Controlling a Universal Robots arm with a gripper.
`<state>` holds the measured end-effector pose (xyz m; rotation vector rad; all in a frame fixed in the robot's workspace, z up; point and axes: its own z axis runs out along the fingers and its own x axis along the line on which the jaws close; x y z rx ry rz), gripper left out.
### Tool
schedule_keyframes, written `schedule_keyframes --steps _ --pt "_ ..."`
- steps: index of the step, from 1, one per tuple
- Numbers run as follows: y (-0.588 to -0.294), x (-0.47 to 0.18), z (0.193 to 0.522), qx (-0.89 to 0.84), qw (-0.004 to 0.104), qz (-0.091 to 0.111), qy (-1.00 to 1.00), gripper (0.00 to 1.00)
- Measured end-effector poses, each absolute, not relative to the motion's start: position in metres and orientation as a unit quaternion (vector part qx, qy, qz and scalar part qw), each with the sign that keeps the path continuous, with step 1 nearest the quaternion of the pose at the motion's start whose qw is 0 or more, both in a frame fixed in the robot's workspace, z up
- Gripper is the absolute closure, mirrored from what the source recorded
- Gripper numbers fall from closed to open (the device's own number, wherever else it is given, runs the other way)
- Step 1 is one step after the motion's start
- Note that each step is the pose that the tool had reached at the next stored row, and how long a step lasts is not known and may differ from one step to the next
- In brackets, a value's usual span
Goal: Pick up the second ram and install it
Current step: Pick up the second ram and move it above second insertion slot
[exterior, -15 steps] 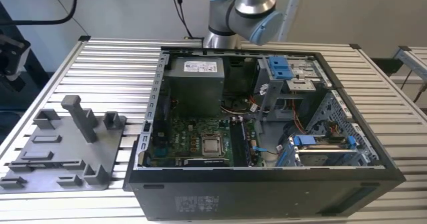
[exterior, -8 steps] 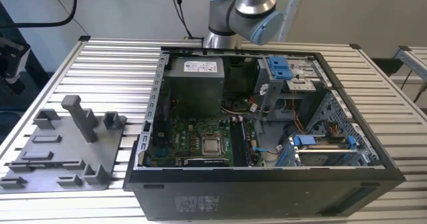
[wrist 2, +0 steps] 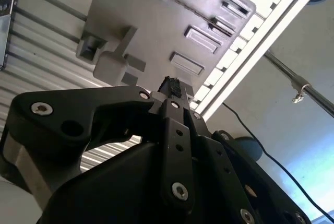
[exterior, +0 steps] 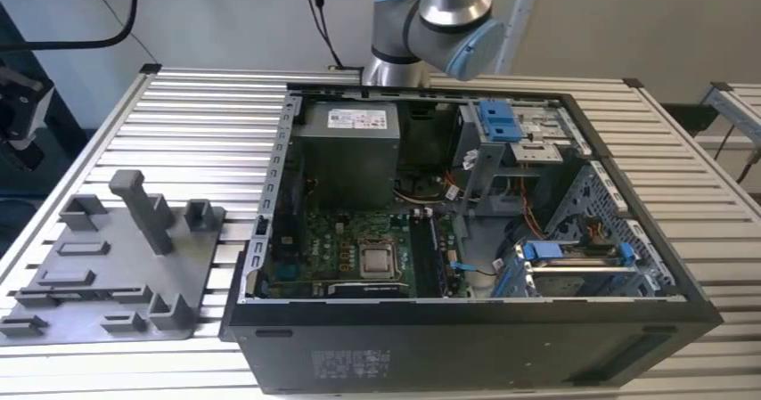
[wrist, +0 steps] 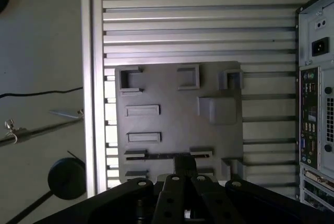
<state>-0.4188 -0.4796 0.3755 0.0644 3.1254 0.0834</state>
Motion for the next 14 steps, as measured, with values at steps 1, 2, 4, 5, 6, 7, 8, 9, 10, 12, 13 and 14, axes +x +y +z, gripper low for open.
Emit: schedule_keyframes --steps 1,2,4,5,6,7,8,9,10,12,13,14 --pt "-0.4796 -0.4188 0.3755 0.021 0.007 0.027 0.999 0.89" --pt "-0.4796 -0.4188 0.3755 0.021 0.007 0.027 0.999 0.89" --pt "-0.4796 -0.4188 0.3755 0.021 0.007 0.027 0.999 0.89" --pt "-0.4796 -0.4188 0.3755 0.021 0.007 0.027 0.999 0.89" --pt "-0.4796 -0.4188 0.3755 0.02 0.007 0.027 0.999 0.89" --pt "-0.4796 -0.4188 0.3754 0.02 0.007 0.027 0.999 0.89" --pt "-0.4796 -0.4188 0.3755 0.019 0.007 0.027 0.999 0.89" --pt "-0.4796 -0.4188 0.3755 0.016 0.007 0.027 0.999 0.89" --pt "-0.4796 -0.4189 0.3754 0.012 0.007 0.027 1.0 0.89" --pt "-0.4796 -0.4188 0.3754 0.005 0.007 0.027 1.0 0.89" --pt "-0.4796 -0.4188 0.3754 -0.001 0.007 0.027 1.0 0.89" --pt "-0.4796 -0.4188 0.3753 -0.008 0.007 0.027 1.0 0.89"
